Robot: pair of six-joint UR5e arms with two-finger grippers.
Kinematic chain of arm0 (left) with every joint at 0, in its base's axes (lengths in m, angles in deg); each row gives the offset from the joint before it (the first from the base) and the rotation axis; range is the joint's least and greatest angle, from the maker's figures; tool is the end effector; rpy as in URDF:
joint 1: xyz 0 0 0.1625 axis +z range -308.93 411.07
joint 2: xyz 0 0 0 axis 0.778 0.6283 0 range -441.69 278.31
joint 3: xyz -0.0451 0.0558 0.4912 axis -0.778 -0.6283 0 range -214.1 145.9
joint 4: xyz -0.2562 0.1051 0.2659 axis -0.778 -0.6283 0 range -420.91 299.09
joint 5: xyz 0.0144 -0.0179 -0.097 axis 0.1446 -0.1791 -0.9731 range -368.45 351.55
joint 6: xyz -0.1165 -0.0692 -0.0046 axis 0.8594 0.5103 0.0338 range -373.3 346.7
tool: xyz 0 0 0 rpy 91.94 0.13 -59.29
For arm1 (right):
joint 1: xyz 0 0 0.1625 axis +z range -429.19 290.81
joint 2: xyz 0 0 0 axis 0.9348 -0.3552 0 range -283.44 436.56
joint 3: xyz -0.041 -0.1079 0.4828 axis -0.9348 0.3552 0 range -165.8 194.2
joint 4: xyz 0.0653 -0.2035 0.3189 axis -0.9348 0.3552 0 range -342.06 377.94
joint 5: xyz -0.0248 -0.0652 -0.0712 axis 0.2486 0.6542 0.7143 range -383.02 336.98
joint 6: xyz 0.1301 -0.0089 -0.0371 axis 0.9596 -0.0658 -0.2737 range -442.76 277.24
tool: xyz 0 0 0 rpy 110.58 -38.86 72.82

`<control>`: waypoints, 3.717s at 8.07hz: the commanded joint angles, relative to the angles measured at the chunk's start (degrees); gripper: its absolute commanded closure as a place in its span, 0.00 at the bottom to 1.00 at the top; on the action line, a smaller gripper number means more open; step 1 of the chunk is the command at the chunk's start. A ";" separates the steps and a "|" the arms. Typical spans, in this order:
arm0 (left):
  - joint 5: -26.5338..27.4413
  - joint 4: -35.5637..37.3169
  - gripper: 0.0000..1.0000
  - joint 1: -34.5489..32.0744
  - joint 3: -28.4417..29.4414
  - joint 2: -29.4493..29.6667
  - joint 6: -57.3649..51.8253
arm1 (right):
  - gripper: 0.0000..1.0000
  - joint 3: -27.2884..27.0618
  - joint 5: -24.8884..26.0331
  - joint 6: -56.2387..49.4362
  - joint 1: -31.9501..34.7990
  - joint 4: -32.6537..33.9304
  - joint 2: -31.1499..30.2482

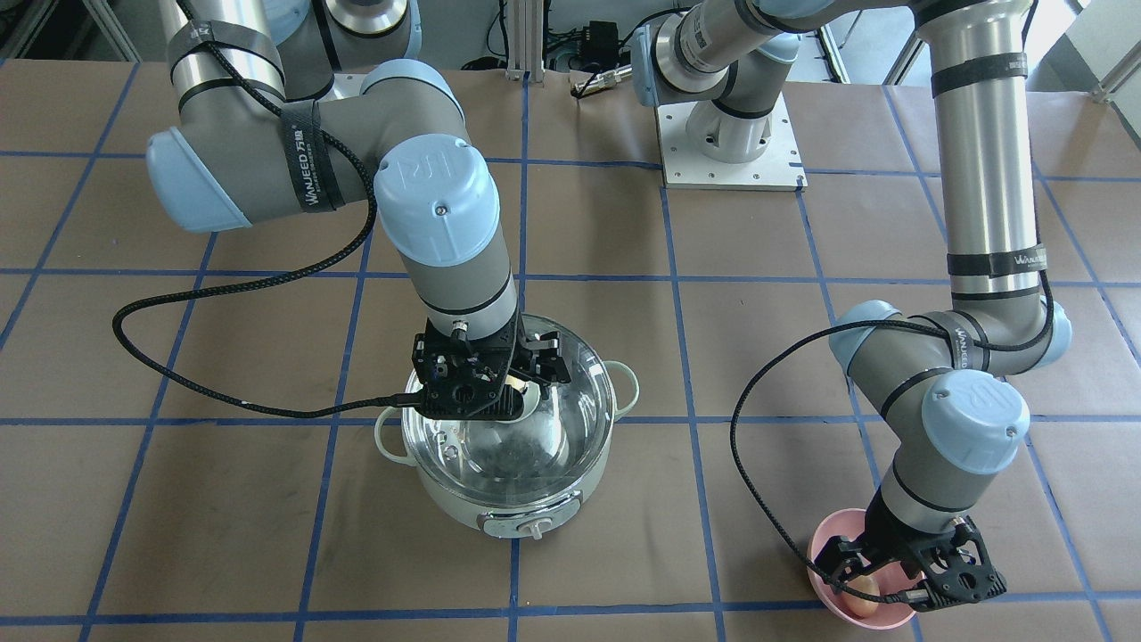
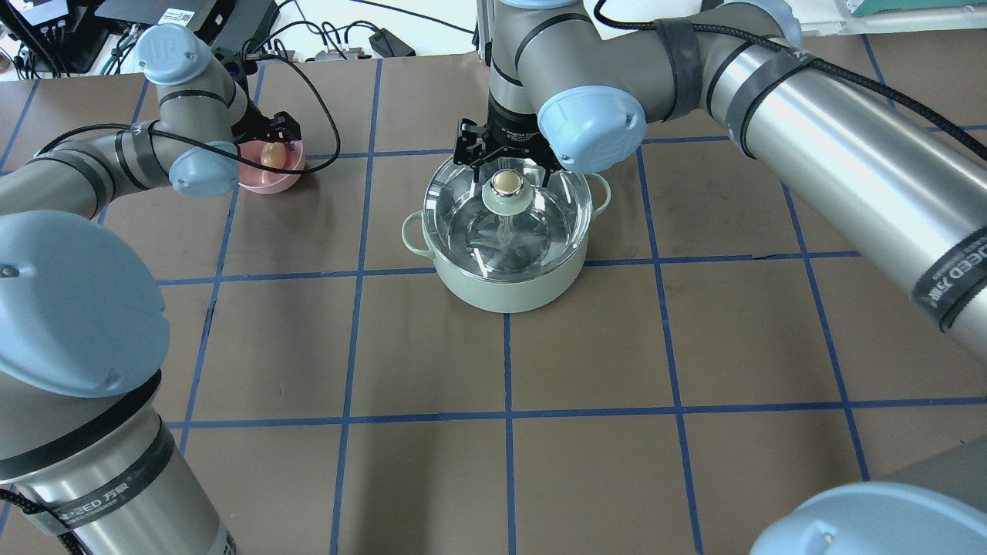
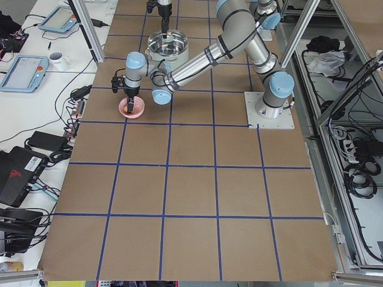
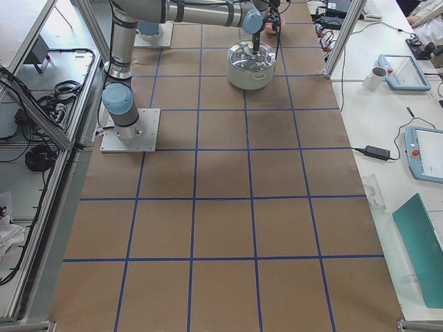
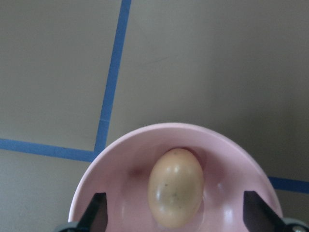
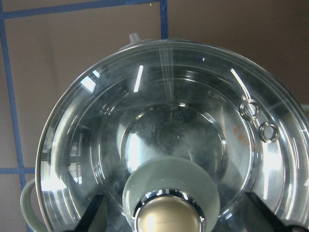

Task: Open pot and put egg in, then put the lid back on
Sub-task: 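Grasp the egg with the left gripper while the right gripper grasps the lid knob, then lift the glass lid off with the right gripper while the left lifts the egg, then carry the egg over the open pot with the left gripper and release it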

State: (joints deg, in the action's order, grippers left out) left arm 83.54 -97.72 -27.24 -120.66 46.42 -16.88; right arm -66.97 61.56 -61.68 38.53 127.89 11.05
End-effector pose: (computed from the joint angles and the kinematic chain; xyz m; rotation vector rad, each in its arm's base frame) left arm 0.0238 -0.7507 0.2514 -0.2223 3.0187 -0.4820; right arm 0.3407 -0.5860 0.3899 0.0833 3.0258 -0.0592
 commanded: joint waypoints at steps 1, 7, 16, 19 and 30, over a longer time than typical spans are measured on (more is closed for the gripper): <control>1.34 -0.10 0.00 0.00 -0.09 1.18 -0.11 | 0.18 -0.03 -0.29 0.28 0.03 -0.09 0.38; 0.65 -0.98 0.50 0.00 -0.18 1.35 0.07 | 1.00 0.14 -0.29 1.07 -0.06 -0.61 -0.23; 1.26 -12.14 0.60 -5.15 -5.88 -14.88 2.16 | 1.00 0.23 5.05 -23.50 -19.10 -21.95 -18.06; 0.65 -14.69 0.58 -18.50 -5.45 -19.30 16.91 | 1.00 0.06 6.29 -24.77 -21.68 -24.25 -18.34; -2.25 -40.11 0.00 -24.89 -0.63 -30.16 17.58 | 1.00 -0.65 7.09 -28.55 -24.14 -24.78 -19.48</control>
State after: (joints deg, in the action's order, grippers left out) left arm 81.18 -124.65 -55.98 -123.64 22.70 3.49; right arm -67.61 69.12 -90.23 14.17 103.16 -8.19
